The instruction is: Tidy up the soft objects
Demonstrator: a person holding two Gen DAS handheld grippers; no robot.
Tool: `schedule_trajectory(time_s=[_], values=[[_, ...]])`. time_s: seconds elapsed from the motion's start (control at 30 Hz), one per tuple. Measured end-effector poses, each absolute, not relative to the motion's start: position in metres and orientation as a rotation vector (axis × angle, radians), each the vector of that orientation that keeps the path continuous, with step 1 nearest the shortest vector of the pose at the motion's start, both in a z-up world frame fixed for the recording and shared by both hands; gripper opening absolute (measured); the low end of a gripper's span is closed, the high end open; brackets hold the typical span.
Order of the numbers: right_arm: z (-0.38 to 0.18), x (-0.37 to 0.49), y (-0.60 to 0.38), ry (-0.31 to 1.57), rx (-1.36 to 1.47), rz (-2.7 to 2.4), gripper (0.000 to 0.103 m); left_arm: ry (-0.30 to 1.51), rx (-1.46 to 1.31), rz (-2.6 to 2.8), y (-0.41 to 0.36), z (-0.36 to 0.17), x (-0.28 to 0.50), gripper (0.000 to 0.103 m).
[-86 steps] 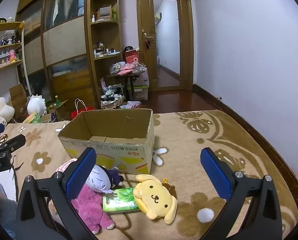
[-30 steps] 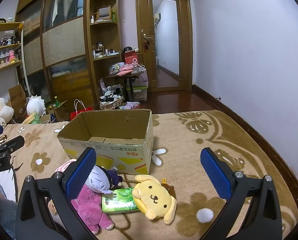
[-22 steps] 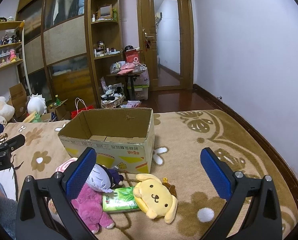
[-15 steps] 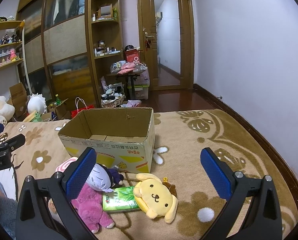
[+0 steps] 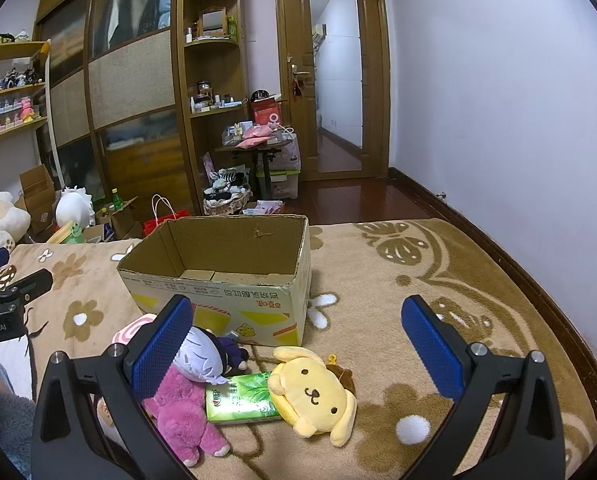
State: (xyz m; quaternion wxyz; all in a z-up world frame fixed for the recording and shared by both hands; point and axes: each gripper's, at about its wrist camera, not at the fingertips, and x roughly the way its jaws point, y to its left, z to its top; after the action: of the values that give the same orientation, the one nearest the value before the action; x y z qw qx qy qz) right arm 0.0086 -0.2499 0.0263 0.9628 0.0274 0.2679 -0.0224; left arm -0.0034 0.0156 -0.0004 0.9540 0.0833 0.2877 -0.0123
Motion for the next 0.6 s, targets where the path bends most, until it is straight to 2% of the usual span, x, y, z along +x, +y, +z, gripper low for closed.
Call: schedule_trajectory(time_s=[0.6], values=[[0.018,0.015,-0.243,0.598,0.061,-0.003,0.103,0.681,0.208,-0.066,0.018,-0.018,-0.003,0.102]])
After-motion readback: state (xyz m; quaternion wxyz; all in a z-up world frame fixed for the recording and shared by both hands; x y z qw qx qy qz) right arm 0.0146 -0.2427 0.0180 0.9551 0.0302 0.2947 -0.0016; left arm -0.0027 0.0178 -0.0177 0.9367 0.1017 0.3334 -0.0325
